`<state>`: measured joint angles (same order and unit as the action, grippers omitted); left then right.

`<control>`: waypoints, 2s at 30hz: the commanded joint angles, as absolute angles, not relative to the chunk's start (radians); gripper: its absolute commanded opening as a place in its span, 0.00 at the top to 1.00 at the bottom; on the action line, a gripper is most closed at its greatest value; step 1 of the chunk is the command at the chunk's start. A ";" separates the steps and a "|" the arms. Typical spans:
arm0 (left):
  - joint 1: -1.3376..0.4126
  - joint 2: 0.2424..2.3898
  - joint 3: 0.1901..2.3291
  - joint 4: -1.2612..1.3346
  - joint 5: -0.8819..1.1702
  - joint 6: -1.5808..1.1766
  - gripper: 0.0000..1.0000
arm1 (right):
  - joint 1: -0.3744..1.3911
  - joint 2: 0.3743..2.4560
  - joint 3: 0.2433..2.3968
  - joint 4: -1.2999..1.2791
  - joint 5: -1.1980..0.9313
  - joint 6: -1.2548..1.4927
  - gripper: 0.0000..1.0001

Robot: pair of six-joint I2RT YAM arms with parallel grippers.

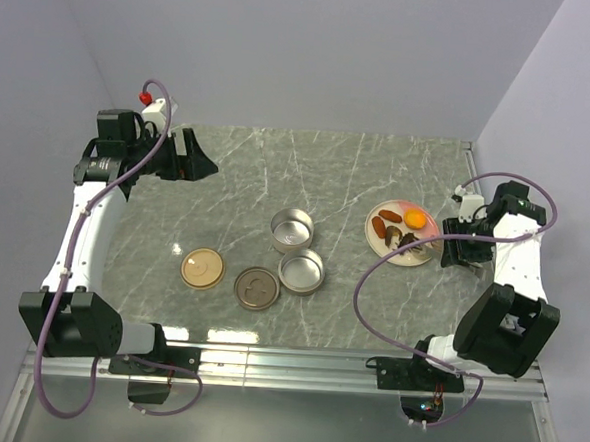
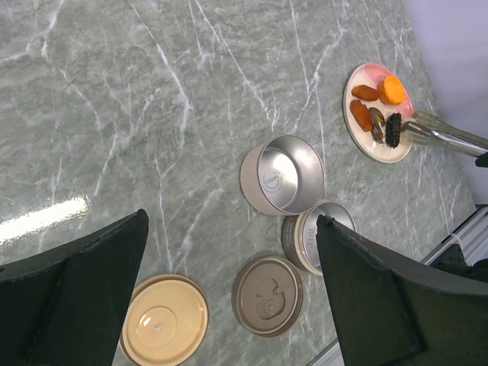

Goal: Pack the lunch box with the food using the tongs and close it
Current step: Pick up the food using the clamp, then place the food into the lunch box

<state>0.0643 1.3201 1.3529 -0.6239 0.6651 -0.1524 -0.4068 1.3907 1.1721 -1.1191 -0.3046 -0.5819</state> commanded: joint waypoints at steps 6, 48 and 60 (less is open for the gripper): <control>0.066 1.330 1.385 -0.577 0.680 -0.170 0.03 | -0.414 1.310 1.241 -1.163 -0.325 -0.595 0.47; 0.067 1.335 1.355 -0.589 0.661 -0.172 0.03 | 0.187 1.308 1.499 -1.171 -0.434 -0.486 0.50; 0.067 1.338 1.351 -0.594 0.652 -0.164 0.03 | 0.313 1.333 1.503 -1.143 -0.402 -0.445 0.50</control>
<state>0.0643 1.3399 1.3521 -0.6086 0.6567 -0.1734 0.2829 1.3373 1.4731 -1.1835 -0.4122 -0.4671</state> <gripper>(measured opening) 0.974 0.506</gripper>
